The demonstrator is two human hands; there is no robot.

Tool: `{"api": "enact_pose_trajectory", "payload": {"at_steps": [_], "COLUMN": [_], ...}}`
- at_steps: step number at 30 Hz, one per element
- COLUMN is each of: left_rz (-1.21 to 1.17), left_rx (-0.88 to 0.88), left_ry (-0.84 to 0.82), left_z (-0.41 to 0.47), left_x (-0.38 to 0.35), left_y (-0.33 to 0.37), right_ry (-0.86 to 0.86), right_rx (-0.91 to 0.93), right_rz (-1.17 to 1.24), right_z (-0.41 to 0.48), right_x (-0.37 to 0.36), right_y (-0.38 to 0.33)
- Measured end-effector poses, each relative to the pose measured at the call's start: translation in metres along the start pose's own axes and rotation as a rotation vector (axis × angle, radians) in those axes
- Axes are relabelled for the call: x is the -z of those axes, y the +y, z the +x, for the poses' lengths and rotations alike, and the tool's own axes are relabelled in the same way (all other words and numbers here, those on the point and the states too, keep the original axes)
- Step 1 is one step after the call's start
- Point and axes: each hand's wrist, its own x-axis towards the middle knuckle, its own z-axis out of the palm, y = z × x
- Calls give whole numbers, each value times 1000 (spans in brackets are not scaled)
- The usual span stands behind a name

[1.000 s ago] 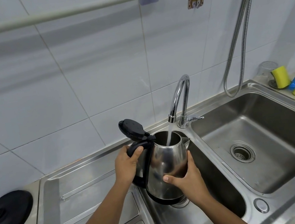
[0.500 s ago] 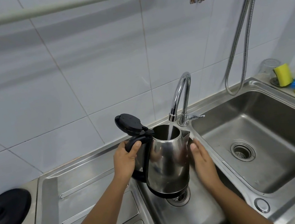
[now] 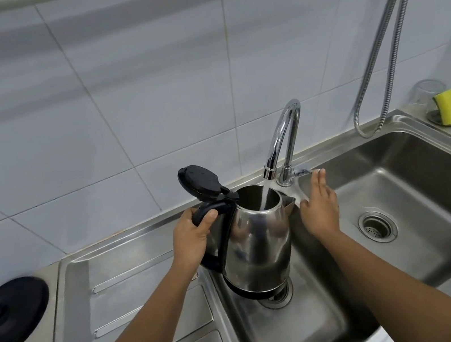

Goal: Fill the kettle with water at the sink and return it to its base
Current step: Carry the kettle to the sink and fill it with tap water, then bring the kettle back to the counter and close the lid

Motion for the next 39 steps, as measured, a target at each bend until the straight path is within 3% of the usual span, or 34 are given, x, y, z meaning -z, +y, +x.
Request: {"api": "enact_pose_trajectory", "payload": {"at_steps": [17, 19, 22, 25, 27, 31, 39], "left_rz": [7, 0, -1, -15, -22, -33, -51], "left_rx": [35, 33, 24, 15, 8, -12, -47], "left_ry": [-3, 3, 12, 16, 18, 21, 113], "left_z": [5, 4, 2, -2, -6, -19, -60], "left_x": [2, 3, 4, 6, 7, 11, 48], "left_y": [-4, -4, -4, -2, 1, 9, 25], "right_ry": [-8, 13, 3, -123, -257, -431, -433], "right_rx": [17, 20, -41, -120, -141, -19, 130], "right_rz": [-166, -74, 287, 825, 998, 944, 915], "right_z": [70, 64, 33, -33, -74, -124, -165], "right_x": [4, 8, 10, 13, 13, 9, 28], "right_y": [-20, -21, -18, -18, -16, -17, -46]}}
